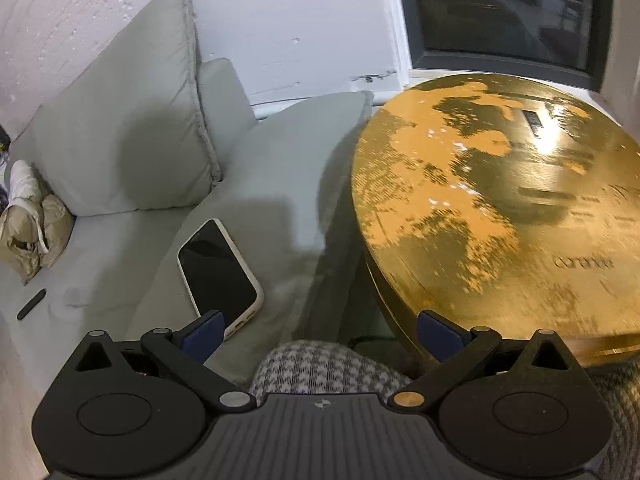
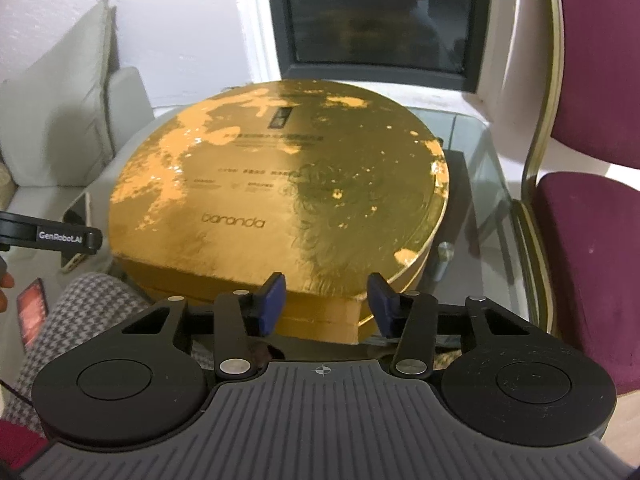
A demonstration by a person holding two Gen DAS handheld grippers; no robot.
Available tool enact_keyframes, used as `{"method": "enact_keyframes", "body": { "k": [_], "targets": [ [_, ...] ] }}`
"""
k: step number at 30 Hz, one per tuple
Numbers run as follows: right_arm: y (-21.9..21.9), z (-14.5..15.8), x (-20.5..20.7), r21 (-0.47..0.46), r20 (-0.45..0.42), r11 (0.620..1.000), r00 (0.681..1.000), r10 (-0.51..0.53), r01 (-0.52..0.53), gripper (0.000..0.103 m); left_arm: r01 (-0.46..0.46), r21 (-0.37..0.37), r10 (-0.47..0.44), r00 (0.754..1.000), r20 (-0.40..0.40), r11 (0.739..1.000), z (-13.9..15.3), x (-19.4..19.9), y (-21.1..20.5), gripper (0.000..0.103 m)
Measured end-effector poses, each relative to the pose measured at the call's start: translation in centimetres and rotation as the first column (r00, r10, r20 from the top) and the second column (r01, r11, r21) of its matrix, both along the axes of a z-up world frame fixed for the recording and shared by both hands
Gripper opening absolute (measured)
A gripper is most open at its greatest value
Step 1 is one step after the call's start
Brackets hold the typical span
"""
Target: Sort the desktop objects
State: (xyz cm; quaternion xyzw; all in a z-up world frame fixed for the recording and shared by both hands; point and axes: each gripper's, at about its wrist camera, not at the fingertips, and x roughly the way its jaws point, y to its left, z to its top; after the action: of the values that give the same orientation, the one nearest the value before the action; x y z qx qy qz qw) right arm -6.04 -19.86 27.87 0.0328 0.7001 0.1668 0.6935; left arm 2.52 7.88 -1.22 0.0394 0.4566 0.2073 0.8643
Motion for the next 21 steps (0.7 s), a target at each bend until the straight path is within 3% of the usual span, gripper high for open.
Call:
{"method": "enact_keyframes", "body": {
  "k": [15,18,20,21],
  "targets": [
    [1.7,-1.3,0.9,-0.006,-0.001,0.999,0.999,0.04,-0.04,0.051,0.012,0.033,-0.012,1.0,-0.004,0.999,-1.0,1.2,0.5,0.102],
    [1.4,-2.0,1.0,-0.025,-0.002,0.999,0.999,0.035,-0.035,0.035,0.032,0.046,-0.033,0.999,0.025,0.998,-0.7,0.9,0.1,0.102],
    [1.2,-2.7,1.2,-0.028,-0.017,0.999,1.0,0.024,-0.025,0.014,0.049,0.047,-0.05,0.998,0.027,0.998,-0.7,1.0,-0.2,0.102],
    [1.1,-3.1,1.2,-0.031,-0.028,0.999,0.999,0.02,-0.021,0.013,0.051,0.047,-0.052,0.998,0.023,0.998,-0.8,1.1,-0.2,0.102]
  ]
}}
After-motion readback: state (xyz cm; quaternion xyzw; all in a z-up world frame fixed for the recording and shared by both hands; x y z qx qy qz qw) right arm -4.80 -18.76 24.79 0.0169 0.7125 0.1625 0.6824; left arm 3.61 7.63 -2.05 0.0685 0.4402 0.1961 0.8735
